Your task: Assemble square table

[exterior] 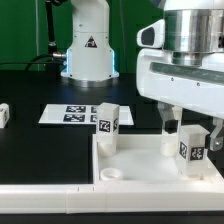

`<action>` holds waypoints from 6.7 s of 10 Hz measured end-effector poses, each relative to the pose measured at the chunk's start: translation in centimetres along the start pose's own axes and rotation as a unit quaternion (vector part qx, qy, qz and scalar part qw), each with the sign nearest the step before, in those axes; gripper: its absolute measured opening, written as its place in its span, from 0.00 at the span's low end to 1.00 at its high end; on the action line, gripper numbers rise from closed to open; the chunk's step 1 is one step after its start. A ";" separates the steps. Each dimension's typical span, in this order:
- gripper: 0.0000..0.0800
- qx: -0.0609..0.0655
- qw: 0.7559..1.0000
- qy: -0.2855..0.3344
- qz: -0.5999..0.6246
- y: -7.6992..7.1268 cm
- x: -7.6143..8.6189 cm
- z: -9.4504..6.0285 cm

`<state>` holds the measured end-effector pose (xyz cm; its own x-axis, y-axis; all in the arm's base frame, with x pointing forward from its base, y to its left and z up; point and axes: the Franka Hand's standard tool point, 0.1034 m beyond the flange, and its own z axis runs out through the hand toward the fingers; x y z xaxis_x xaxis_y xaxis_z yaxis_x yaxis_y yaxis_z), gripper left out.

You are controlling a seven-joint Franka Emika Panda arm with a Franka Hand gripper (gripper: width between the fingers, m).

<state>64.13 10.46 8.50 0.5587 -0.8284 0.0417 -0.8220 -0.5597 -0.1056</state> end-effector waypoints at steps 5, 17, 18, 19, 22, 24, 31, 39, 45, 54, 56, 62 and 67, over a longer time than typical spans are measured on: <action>0.81 -0.008 0.965 0.004 -0.261 -0.9 -0.7 -0.4; 0.36 -0.023 0.880 0.017 -0.474 -0.4 0.5 -0.4; 0.36 -0.019 0.912 0.017 -0.408 -0.5 0.5 -0.3; 0.36 -0.015 0.936 0.020 -0.351 -0.5 0.6 -0.3; 0.36 -0.010 0.986 0.024 -0.162 -0.4 0.8 -0.2; 0.36 -0.010 0.999 0.011 0.046 -0.1 0.4 -0.2; 0.68 -0.009 0.992 0.001 0.130 0.0 0.3 -0.1; 0.81 -0.015 0.976 -0.001 -0.215 -0.1 -0.5 0.3; 0.81 -0.020 0.897 0.007 -0.442 -0.1 0.2 0.4; 0.36 -0.023 0.907 0.015 -0.421 -0.4 -0.1 0.3; 0.36 -0.009 0.947 0.017 -0.321 -0.2 0.1 0.3; 0.36 -0.002 1.000 0.016 0.017 0.0 -0.3 0.4; 0.36 -0.001 0.978 0.003 0.209 0.3 0.0 0.5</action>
Offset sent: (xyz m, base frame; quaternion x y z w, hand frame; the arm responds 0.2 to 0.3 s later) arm 0.0053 0.0197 0.0073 0.0165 -0.0132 -0.2285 0.9733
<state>63.93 10.26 8.00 0.1735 -0.9848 0.0009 -0.9786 -0.1725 -0.1125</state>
